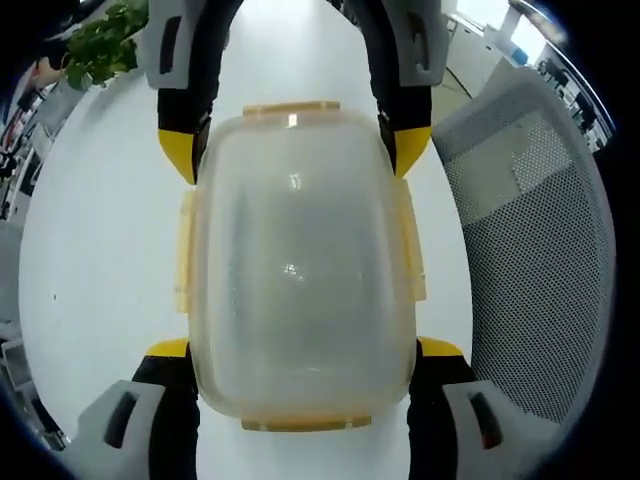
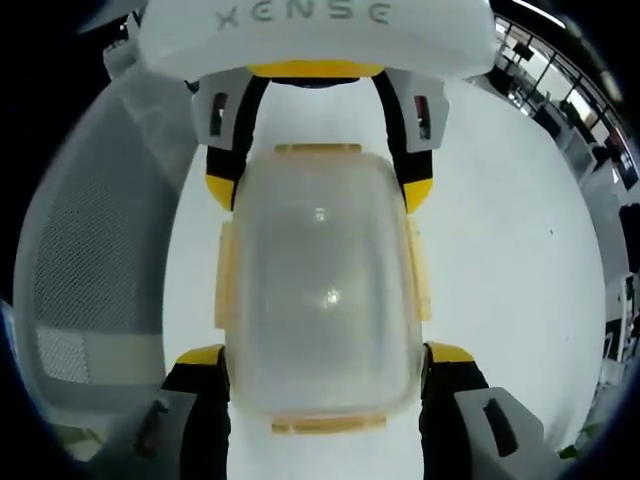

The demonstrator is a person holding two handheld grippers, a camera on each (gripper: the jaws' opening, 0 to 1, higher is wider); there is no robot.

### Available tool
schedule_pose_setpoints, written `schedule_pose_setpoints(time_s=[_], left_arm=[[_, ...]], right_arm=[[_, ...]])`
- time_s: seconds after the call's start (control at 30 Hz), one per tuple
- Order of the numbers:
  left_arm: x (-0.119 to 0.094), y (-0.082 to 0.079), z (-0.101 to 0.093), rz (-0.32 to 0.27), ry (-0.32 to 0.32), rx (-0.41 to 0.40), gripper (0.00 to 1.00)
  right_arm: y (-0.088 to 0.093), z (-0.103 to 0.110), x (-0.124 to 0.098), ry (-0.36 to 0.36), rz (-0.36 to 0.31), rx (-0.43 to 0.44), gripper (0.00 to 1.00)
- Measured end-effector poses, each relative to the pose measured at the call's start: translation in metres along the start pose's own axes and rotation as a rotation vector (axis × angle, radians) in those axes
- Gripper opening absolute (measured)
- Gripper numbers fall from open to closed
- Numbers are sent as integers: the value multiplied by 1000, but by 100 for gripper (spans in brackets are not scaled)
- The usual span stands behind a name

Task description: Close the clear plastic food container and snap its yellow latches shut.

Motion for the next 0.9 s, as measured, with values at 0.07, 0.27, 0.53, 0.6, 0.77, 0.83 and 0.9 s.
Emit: schedule_pose_setpoints(time_s=[0.07, 0.27, 0.53, 0.6, 0.77, 0.83, 0.9], left_arm=[[0, 1, 0, 3, 0, 3, 87], [-2, 5, -3, 11, 5, 10, 87], [-4, 11, -4, -4, 4, -9, 88], [-3, 12, -4, -4, 4, -13, 88], [-3, 15, -3, -3, 7, -25, 88], [-3, 16, -3, -2, 8, -29, 88], [-3, 18, -3, 2, 9, -31, 89]], right_arm=[[-1, 0, 1, 1, 2, 0, 78], [-4, 3, 2, -2, -5, 1, 78], [-10, 3, 5, 1, -13, -2, 79], [-12, 3, 6, 3, -14, -2, 79], [-14, 1, 7, 8, -17, -4, 79], [-15, 1, 7, 7, -18, -7, 79], [-17, 0, 9, 9, -18, -7, 79]])
Point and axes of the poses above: the point that each gripper's makers call its tool centre point, and the gripper's own axes: x roughly forward along the fingers, z roughly to its left, y roughly out of its underside, the point moved 3 cm from there along -x, roughly backward along the fingers, and after that the axes turned 15 degrees about -y, right-handed, at the moved point
